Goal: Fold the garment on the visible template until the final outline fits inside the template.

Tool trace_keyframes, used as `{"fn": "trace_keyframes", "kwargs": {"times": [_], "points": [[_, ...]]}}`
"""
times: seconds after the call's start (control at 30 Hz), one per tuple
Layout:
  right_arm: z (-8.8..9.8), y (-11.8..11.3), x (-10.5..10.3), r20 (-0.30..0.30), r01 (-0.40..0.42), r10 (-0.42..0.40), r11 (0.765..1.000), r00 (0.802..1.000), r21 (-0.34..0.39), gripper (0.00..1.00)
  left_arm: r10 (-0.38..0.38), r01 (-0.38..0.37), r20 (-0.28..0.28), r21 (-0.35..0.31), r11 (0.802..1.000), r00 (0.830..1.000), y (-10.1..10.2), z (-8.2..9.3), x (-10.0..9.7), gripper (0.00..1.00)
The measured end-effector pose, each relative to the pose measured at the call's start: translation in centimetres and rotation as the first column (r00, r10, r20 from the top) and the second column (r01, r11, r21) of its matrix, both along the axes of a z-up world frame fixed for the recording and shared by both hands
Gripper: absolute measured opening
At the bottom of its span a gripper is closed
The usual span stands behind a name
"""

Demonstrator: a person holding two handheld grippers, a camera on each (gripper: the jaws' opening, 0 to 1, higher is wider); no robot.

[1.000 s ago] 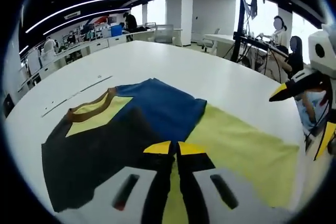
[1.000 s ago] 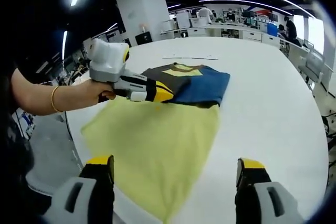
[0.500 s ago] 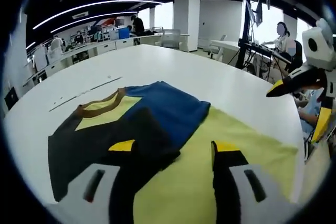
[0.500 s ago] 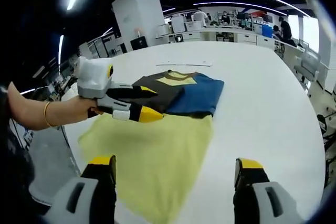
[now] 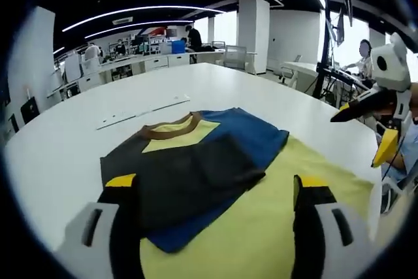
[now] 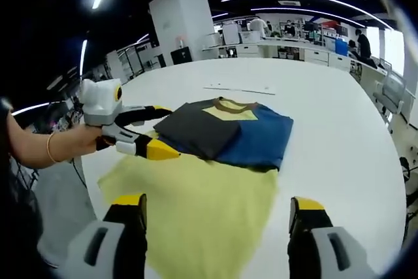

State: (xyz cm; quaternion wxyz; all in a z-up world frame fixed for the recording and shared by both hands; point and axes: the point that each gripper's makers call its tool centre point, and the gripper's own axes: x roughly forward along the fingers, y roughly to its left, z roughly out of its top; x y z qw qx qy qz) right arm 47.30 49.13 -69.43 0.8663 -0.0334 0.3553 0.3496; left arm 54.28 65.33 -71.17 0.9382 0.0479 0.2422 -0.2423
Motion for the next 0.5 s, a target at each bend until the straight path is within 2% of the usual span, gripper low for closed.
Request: {"fn": "trace_keyframes", "kwargs": {"times": [0.13, 0.37, 0.5], "points": [[0.3, 1.4, 0.7, 0.013, -0.036, 0.036, 0.999, 0.999, 0.0, 0.88, 0.024, -0.024, -0.001, 0.012, 1.0, 1.0, 1.6, 0.3, -0.2, 0.99], [0.6, 4.3, 2.2, 0.042, -0.11, 0.11, 0.994, 0.993, -0.001, 0.83, 0.076, -0.076, 0.032, 0.013, 0.997, 0.997, 4.9, 0.9, -0.2, 0.99], [0.6, 5.6, 2.9, 0.044, -0.136, 0.136, 0.991, 0.99, -0.001, 0.81, 0.102, -0.102, 0.027, 0.023, 0.994, 0.994, 6.7, 0.7, -0.2, 0.93]]}}
